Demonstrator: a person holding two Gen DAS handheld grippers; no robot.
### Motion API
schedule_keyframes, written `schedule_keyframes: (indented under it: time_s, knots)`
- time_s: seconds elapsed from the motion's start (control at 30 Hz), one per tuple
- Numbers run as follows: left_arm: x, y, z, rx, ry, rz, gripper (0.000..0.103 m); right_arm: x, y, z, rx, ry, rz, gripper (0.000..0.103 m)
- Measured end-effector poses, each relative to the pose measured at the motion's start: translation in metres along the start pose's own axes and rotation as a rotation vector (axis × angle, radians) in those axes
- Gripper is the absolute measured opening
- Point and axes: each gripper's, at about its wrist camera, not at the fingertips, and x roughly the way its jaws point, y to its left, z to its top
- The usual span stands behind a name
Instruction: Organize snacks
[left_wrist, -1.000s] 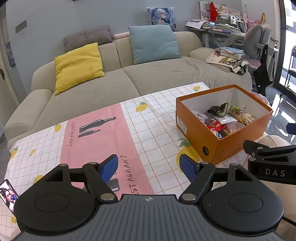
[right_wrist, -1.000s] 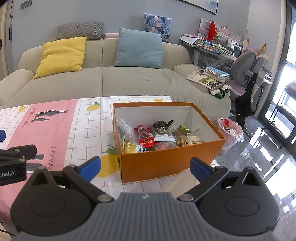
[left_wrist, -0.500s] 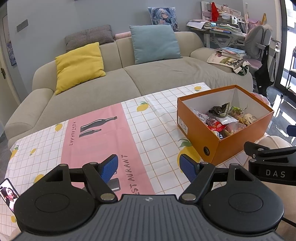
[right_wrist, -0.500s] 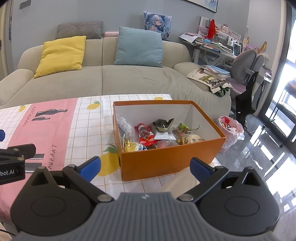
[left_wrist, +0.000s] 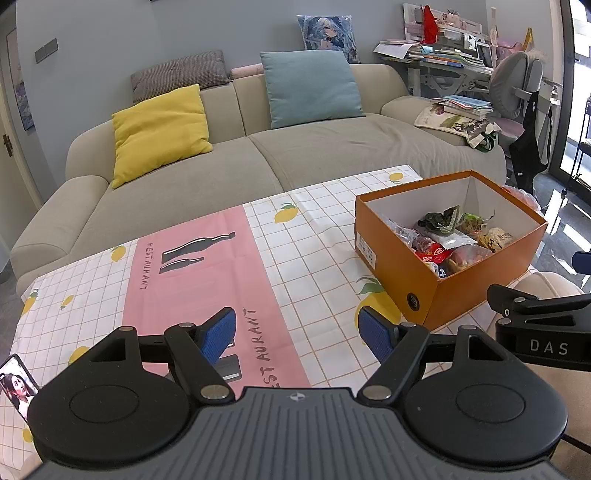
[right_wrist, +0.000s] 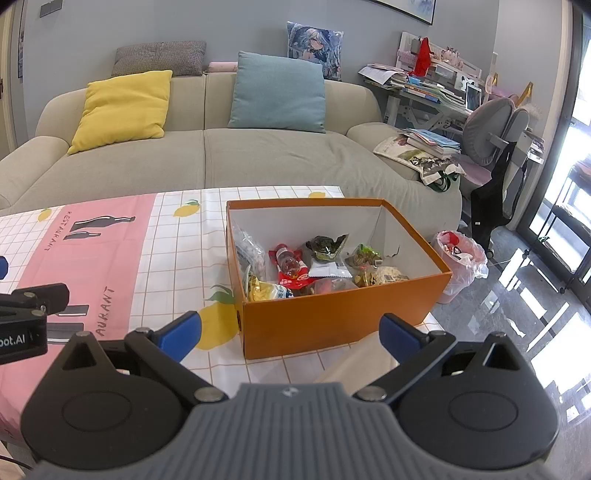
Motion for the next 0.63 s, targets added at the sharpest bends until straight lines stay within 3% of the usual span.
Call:
schedule_keyframes:
  time_s: [0.63]
  knots:
    - [0.0001,0.0007,-0.0002,0.000,0.001,-0.001,0.088,0.0025,-0.0030,-0.0017,-0.003,0.008,0.006,0.100]
